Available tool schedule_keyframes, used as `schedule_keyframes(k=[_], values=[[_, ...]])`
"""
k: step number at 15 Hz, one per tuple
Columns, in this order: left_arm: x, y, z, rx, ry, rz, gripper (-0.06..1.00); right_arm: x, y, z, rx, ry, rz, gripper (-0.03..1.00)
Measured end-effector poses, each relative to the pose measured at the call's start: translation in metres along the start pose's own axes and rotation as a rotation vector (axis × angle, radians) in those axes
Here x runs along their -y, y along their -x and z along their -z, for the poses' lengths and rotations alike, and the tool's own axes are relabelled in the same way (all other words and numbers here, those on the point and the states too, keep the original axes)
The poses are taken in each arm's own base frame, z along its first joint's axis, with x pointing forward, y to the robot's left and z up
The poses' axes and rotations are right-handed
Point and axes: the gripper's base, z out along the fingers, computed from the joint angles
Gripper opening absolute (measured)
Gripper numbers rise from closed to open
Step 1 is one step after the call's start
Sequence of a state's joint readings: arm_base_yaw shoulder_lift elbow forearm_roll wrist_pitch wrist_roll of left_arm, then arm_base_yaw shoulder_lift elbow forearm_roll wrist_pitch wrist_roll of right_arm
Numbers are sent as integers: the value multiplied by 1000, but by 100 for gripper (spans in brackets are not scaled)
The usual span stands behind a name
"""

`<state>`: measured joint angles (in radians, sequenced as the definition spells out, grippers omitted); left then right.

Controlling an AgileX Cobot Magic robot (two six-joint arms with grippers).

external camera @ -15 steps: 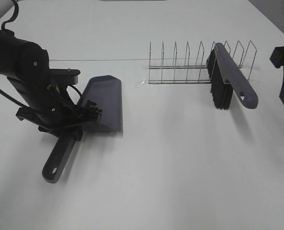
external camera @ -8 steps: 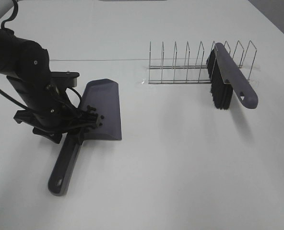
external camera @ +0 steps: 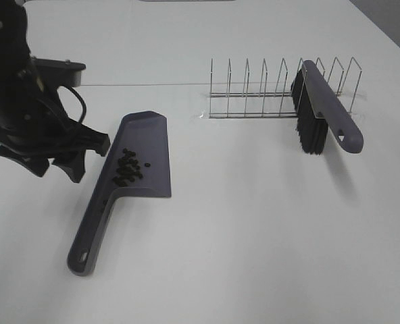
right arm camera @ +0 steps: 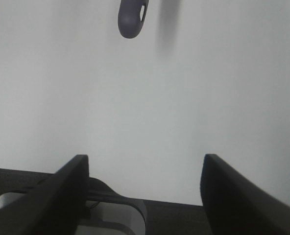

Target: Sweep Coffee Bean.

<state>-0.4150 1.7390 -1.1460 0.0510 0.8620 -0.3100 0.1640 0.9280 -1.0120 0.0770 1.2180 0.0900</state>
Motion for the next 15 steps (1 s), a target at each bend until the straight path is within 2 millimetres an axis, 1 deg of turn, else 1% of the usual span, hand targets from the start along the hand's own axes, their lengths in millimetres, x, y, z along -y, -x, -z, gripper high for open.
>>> schedule_keyframes(k=[3,4,6,8,9,10,11,13,15], values=[[-12,-21,62,29,26,-9,53,0,-13,21,85,10,15,63],[-14,-26,69,30,34,-11,53,0,-16,24,99,11,18,63],[-24,-53,96,57,39,-10,53,2,-31,29,125,13,33,63],[-35,-90,115,98,28,-5,53,5,-53,22,114,11,44,63],[-40,-108,119,115,22,-4,53,6,-62,16,98,10,43,63],[-43,-118,121,129,17,-2,53,7,-68,12,87,9,43,63],[-54,-155,134,214,-8,5,53,10,-87,-3,44,4,44,63],[-64,-189,140,306,-33,6,53,13,-101,-16,5,0,66,63],[-72,-215,145,396,-50,-32,53,15,-110,-27,1,-1,113,63]])
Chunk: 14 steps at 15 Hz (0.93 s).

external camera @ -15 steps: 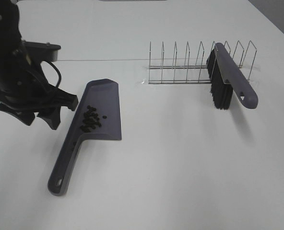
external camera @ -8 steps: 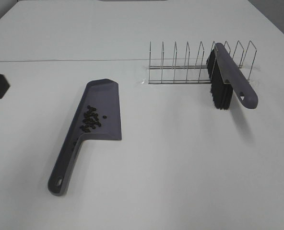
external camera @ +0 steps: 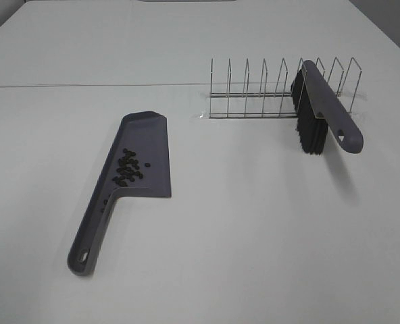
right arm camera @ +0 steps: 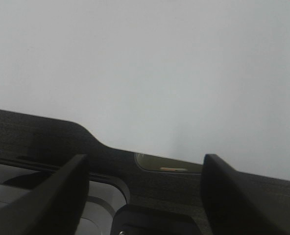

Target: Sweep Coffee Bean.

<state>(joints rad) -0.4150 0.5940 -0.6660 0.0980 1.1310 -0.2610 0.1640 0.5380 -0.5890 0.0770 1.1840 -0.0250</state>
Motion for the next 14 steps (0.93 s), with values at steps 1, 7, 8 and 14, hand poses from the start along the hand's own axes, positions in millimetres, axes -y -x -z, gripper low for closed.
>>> schedule_keyframes(k=[1,7,8,14], values=[[-1,-6,2,18,-5,-15,53,0,-1,-2,3,0,3,63],[-2,-44,8,165,-109,-195,53,0,-18,2,174,-7,58,63],[2,-48,1,162,-158,-236,53,0,-27,11,273,-9,67,63],[7,-49,1,174,-209,-300,53,-2,-50,30,465,-10,108,63]])
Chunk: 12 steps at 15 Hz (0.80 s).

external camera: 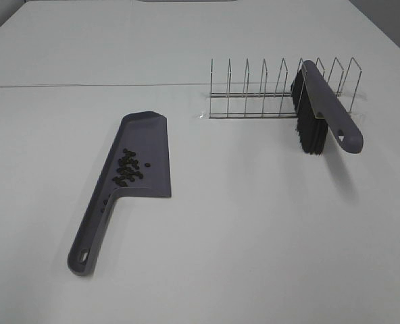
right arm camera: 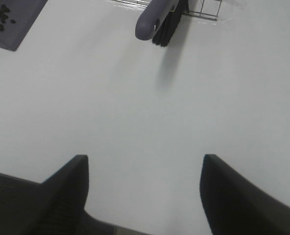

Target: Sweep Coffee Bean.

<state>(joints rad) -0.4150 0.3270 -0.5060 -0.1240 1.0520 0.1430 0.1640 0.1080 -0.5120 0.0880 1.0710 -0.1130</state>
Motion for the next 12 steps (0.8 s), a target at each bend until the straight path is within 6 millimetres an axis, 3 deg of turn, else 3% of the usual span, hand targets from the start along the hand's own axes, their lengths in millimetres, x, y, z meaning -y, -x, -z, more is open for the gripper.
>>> schedule_keyframes(k=[12], values=[[1,0,0,1,-7,-7,53,-1,-1,-1,-3,9,11,63]])
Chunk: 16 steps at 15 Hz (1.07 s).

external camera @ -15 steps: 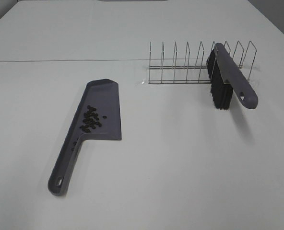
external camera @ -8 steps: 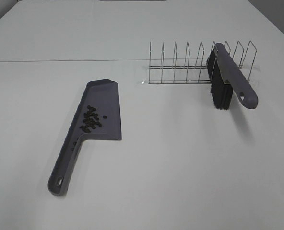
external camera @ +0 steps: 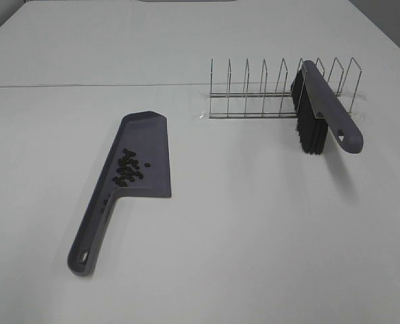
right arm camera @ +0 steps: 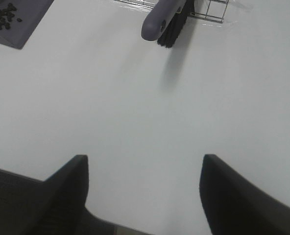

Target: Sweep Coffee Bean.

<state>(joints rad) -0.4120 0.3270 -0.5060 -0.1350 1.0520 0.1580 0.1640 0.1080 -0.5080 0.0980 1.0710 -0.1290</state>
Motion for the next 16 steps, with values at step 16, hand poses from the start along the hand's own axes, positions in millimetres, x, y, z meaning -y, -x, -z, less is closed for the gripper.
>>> schedule_keyframes(k=[16], values=[[2,-20,29,240,324,205,53,-1,-5,8,62,-148,-85,63]])
